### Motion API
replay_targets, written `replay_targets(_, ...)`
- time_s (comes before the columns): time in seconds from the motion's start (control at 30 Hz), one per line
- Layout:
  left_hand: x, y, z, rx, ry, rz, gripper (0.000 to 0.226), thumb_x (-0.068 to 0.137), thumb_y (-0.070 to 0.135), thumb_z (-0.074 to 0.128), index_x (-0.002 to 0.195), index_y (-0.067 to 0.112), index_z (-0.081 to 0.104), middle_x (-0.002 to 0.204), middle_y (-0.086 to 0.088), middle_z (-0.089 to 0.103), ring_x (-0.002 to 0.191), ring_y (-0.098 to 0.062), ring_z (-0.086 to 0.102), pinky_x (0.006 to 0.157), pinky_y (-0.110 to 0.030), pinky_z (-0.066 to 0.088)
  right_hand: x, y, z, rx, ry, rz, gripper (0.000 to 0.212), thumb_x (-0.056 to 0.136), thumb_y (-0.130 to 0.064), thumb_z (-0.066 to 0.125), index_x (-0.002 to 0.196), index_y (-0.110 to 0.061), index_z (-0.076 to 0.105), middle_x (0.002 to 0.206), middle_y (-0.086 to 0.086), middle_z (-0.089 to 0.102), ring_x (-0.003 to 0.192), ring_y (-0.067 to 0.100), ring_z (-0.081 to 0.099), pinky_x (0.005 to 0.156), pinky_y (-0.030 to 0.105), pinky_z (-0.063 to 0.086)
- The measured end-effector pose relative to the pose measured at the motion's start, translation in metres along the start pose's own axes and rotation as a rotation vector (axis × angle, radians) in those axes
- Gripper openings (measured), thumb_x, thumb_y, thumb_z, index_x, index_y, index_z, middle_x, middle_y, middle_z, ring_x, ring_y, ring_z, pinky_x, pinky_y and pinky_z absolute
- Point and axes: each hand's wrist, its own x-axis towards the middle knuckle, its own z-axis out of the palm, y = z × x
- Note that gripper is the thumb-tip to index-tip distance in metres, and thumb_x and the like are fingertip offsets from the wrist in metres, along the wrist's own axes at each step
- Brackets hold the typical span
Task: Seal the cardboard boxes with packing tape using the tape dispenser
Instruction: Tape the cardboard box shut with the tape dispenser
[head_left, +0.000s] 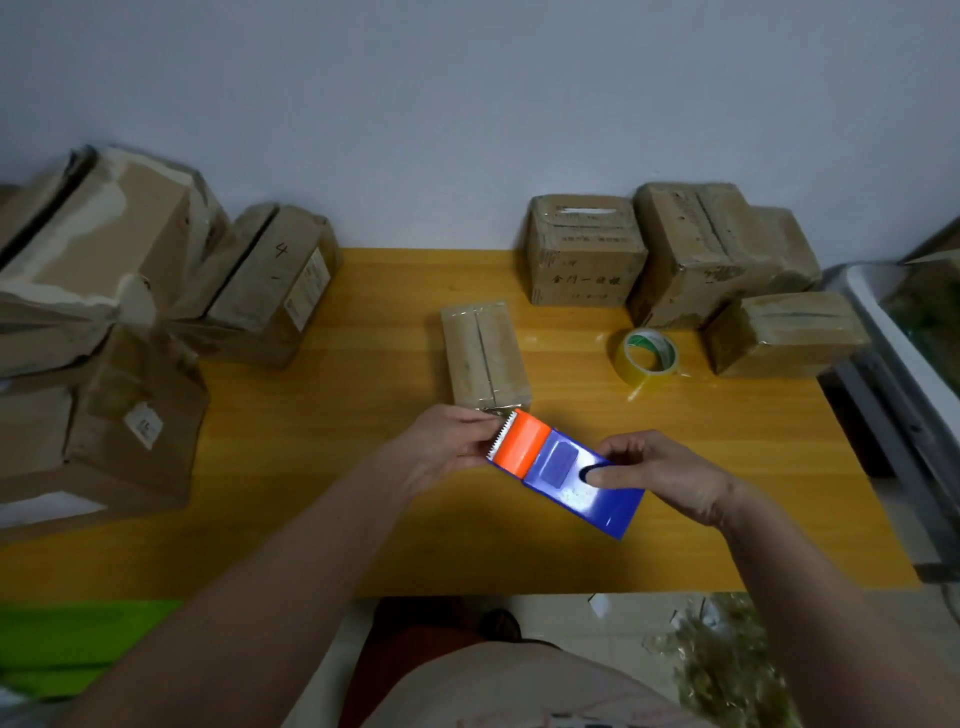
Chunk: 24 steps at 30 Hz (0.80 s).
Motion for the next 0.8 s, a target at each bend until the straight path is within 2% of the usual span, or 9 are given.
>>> replay_targets(0.1, 0.000, -0.004, 0.002, 0.065, 0.113, 0.011, 0.018, 0.093, 0.008, 0.062, 0.108, -0.001, 0.064, 0.090, -0.008, 0.067, 0.074, -0.012, 0.065, 0.063, -0.020, 0.057, 0.006, -0.013, 0.010, -0.022, 0.036, 0.030, 0.025, 0.071, -0.029, 0.081, 0.075, -0.010, 0.066, 0.070, 0.000, 0.070, 0.063, 0.009, 0.064, 0.057, 0.019, 0.046)
replay_targets(0.17, 0.000, -0.007, 0.003, 0.108, 0.213, 0.044, 0.011, 0.094, 0.008, 0.060, 0.102, 0.002, 0.065, 0.086, -0.008, 0.066, 0.069, -0.010, 0.063, 0.058, -0.015, 0.054, 0.008, -0.022, 0.014, -0.062, 0.019, 0.045, 0.016, 0.078, -0.024, 0.076, 0.076, -0.010, 0.068, 0.070, 0.000, 0.071, 0.063, 0.008, 0.066, 0.057, 0.018, 0.048)
replay_targets(0.27, 0.003, -0.011, 0.002, 0.093, 0.292, 0.078, 0.014, 0.094, 0.006, 0.060, 0.102, -0.003, 0.067, 0.078, -0.005, 0.066, 0.065, -0.010, 0.063, 0.055, -0.013, 0.052, 0.007, -0.035, 0.013, -0.165, -0.019, 0.048, 0.014, 0.081, -0.023, 0.074, 0.081, -0.010, 0.072, 0.070, -0.002, 0.071, 0.064, 0.006, 0.065, 0.056, 0.017, 0.047)
replay_targets(0.43, 0.004, -0.022, 0.011, 0.082, 0.347, 0.099, 0.014, 0.093, 0.008, 0.061, 0.099, -0.001, 0.070, 0.076, -0.001, 0.067, 0.067, -0.009, 0.062, 0.060, -0.015, 0.052, 0.005, -0.049, 0.003, -0.265, -0.078, 0.067, 0.011, 0.080, -0.023, 0.075, 0.086, -0.015, 0.073, 0.078, -0.004, 0.073, 0.071, 0.007, 0.068, 0.060, 0.016, 0.049)
replay_targets(0.57, 0.003, -0.018, 0.001, 0.071, 0.475, 0.121, 0.011, 0.092, 0.008, 0.063, 0.083, 0.012, 0.069, 0.072, 0.001, 0.065, 0.067, -0.007, 0.059, 0.069, -0.019, 0.048, 0.004, -0.054, -0.003, -0.315, -0.093, 0.092, 0.013, 0.080, -0.026, 0.074, 0.086, -0.015, 0.073, 0.077, -0.005, 0.073, 0.071, 0.006, 0.068, 0.059, 0.015, 0.048)
replay_targets(0.63, 0.002, -0.017, -0.009, 0.062, 0.476, 0.148, 0.016, 0.092, 0.005, 0.062, 0.078, 0.012, 0.068, 0.069, -0.001, 0.062, 0.065, -0.008, 0.056, 0.068, -0.020, 0.049, 0.003, -0.058, -0.007, -0.348, -0.114, 0.118, 0.010, 0.081, -0.026, 0.073, 0.084, -0.016, 0.072, 0.074, -0.007, 0.072, 0.068, 0.004, 0.067, 0.057, 0.013, 0.047)
replay_targets(0.7, 0.001, -0.017, -0.011, 0.073, 0.425, 0.179, 0.010, 0.092, 0.003, 0.060, 0.087, 0.004, 0.069, 0.071, -0.003, 0.062, 0.064, -0.007, 0.058, 0.066, -0.017, 0.052, 0.006, -0.063, -0.009, -0.399, -0.115, 0.138, 0.012, 0.081, -0.027, 0.073, 0.085, -0.016, 0.070, 0.074, -0.007, 0.072, 0.068, 0.004, 0.067, 0.057, 0.014, 0.047)
replay_targets(0.8, 0.005, -0.018, -0.009, 0.034, 0.399, 0.226, 0.008, 0.092, 0.000, 0.060, 0.096, 0.001, 0.067, 0.077, -0.002, 0.063, 0.062, -0.003, 0.062, 0.066, -0.011, 0.053, 0.019, -0.066, -0.009, -0.527, -0.003, 0.168, 0.023, 0.082, -0.036, 0.072, 0.088, -0.015, 0.066, 0.076, -0.003, 0.069, 0.071, 0.010, 0.066, 0.060, 0.020, 0.045)
